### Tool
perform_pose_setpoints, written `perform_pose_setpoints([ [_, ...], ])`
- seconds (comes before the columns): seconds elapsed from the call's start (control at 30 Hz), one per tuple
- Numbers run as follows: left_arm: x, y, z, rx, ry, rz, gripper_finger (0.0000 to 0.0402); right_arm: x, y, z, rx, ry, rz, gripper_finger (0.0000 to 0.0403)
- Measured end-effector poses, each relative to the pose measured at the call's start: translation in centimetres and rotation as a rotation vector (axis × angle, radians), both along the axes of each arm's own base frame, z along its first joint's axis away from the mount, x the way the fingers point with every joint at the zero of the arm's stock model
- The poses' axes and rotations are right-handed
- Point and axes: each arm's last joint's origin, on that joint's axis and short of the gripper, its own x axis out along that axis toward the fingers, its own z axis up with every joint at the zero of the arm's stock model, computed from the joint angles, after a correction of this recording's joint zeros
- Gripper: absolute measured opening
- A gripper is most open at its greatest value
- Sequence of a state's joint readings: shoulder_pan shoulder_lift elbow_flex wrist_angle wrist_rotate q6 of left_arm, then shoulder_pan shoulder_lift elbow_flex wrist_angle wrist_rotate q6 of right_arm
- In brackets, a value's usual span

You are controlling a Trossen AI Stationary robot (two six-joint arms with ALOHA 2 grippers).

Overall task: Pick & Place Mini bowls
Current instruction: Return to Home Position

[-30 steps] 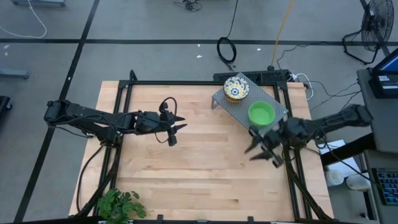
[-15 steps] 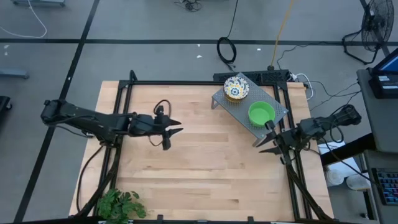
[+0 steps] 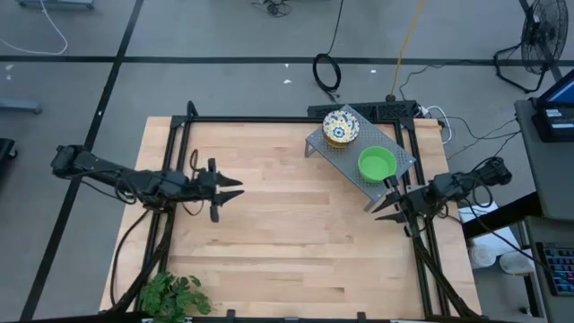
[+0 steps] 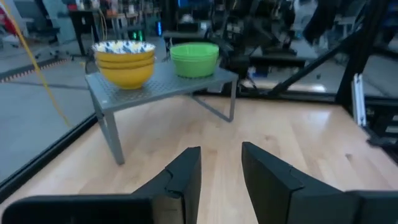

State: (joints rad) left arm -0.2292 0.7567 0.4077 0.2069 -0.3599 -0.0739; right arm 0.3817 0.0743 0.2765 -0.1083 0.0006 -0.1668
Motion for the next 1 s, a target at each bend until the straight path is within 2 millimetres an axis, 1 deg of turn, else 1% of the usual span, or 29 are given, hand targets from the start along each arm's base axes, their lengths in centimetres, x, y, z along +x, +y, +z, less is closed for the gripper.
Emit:
perform_pose_setpoints([
  [0.1,-1.0,0.0,-1.4,-0.013,-0.053,-0.015,0.0118,0.2,0.1,-1.1,-0.009,0.005,0.0,0.0073],
  [0.27,-2.2,-0.1,-3.8,-0.026,-0.087,-0.037,0.0118,0.6,0.2,-3.0,-0.024,0.026,-0.004,0.0073],
  [0.53,-3.3,0.0,-6.7,-0.051,-0.143,-0.051,0.0118,0.9,0.3,-4.4,-0.023,0.039,-0.005,0.0073],
  [0.7,-3.6,0.2,-7.6,-0.046,-0.138,-0.039,0.0118,1.0,0.4,-5.2,-0.02,0.047,-0.006,0.0073],
  [0.83,-3.6,0.2,-7.6,-0.053,-0.14,-0.046,0.0118,1.1,0.4,-5.0,0.001,0.019,-0.029,0.0073],
  [1.0,-3.6,0.2,-7.6,-0.039,-0.138,-0.058,0.0118,1.1,0.3,-5.1,0.033,0.032,-0.055,0.0073],
])
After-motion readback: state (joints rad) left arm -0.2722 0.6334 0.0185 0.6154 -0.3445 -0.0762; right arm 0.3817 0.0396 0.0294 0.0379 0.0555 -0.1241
